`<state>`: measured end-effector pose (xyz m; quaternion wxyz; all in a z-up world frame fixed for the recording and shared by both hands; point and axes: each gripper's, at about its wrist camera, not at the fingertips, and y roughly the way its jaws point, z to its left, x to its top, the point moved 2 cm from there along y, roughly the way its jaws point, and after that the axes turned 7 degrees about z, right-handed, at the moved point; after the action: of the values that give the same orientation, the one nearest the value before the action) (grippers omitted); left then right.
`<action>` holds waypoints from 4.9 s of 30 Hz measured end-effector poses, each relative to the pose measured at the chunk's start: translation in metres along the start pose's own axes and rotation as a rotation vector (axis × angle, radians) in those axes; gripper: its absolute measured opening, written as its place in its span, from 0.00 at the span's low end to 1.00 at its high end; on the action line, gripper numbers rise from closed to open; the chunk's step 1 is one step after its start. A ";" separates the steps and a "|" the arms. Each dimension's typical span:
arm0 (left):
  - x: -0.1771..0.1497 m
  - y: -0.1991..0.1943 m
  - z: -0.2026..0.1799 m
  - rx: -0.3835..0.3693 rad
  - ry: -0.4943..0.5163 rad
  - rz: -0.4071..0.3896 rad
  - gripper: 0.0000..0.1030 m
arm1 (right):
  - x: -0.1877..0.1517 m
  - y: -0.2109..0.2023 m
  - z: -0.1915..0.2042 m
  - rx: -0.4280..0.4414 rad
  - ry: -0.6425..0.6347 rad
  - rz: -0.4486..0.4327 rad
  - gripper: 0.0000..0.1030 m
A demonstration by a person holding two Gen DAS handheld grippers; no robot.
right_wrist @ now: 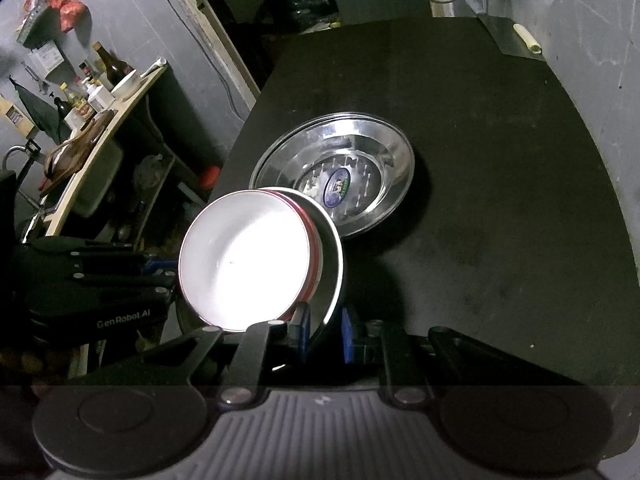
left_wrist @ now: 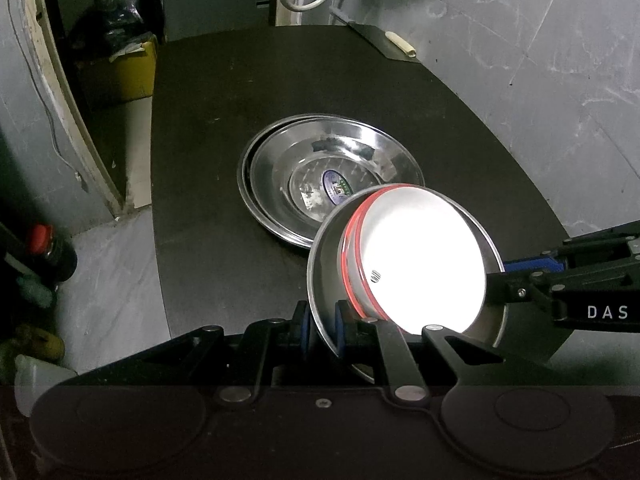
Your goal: Organize plates and bowls
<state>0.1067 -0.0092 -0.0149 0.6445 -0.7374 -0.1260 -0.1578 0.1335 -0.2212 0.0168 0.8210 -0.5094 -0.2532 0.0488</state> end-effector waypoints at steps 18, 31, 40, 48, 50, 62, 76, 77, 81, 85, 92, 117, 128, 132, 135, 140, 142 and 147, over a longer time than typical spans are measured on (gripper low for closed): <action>0.013 -0.007 0.005 -0.005 -0.027 -0.032 0.11 | 0.011 -0.007 -0.003 0.011 0.005 -0.022 0.18; 0.038 -0.001 0.011 0.000 -0.077 -0.050 0.10 | 0.041 -0.005 -0.008 0.008 -0.027 -0.026 0.18; 0.059 0.007 0.017 0.009 -0.110 -0.060 0.10 | 0.064 0.003 -0.013 0.012 -0.046 -0.021 0.18; 0.071 0.015 0.020 0.014 -0.121 -0.063 0.10 | 0.074 0.011 -0.019 0.014 -0.048 -0.007 0.18; 0.074 0.018 0.020 0.016 -0.122 -0.060 0.10 | 0.076 0.014 -0.020 0.014 -0.047 -0.001 0.18; 0.087 0.032 0.023 0.021 -0.132 -0.042 0.10 | 0.088 0.026 -0.033 0.019 -0.035 0.017 0.18; 0.100 0.052 0.030 0.040 -0.160 -0.017 0.10 | 0.102 0.044 -0.038 0.028 -0.029 0.041 0.18; 0.100 0.053 0.031 0.042 -0.163 -0.015 0.10 | 0.101 0.045 -0.038 0.029 -0.028 0.042 0.18; 0.102 0.057 0.034 0.045 -0.169 -0.004 0.10 | 0.103 0.048 -0.038 0.030 -0.025 0.045 0.18; 0.103 0.060 0.036 0.045 -0.177 0.001 0.10 | 0.104 0.049 -0.039 0.035 -0.020 0.043 0.18; 0.101 0.062 0.039 0.042 -0.186 0.006 0.11 | 0.101 0.048 -0.039 0.034 -0.015 0.026 0.20; 0.086 0.030 0.050 0.189 -0.189 -0.105 0.87 | 0.078 0.036 -0.038 -0.037 0.063 -0.072 0.57; 0.066 0.009 0.055 0.156 -0.186 -0.164 0.99 | 0.054 0.017 -0.023 -0.079 0.097 -0.149 0.76; 0.053 0.000 0.060 0.119 -0.192 -0.180 0.99 | 0.042 0.011 -0.013 -0.100 0.097 -0.180 0.83; 0.041 -0.008 0.063 0.100 -0.194 -0.200 0.99 | 0.032 0.007 -0.005 -0.106 0.104 -0.199 0.87; 0.021 -0.017 0.064 0.095 -0.172 -0.222 0.99 | 0.010 0.002 0.006 -0.115 0.130 -0.221 0.93; 0.012 -0.019 0.064 0.089 -0.162 -0.226 0.99 | 0.001 0.001 0.010 -0.121 0.143 -0.232 0.94; -0.008 -0.023 0.064 0.073 -0.140 -0.227 0.99 | -0.020 0.001 0.018 -0.133 0.173 -0.261 0.97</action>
<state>0.0951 0.0575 -0.0051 0.6388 -0.7035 -0.2589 -0.1734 0.1075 -0.2126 0.0149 0.8035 -0.5279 -0.2482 -0.1190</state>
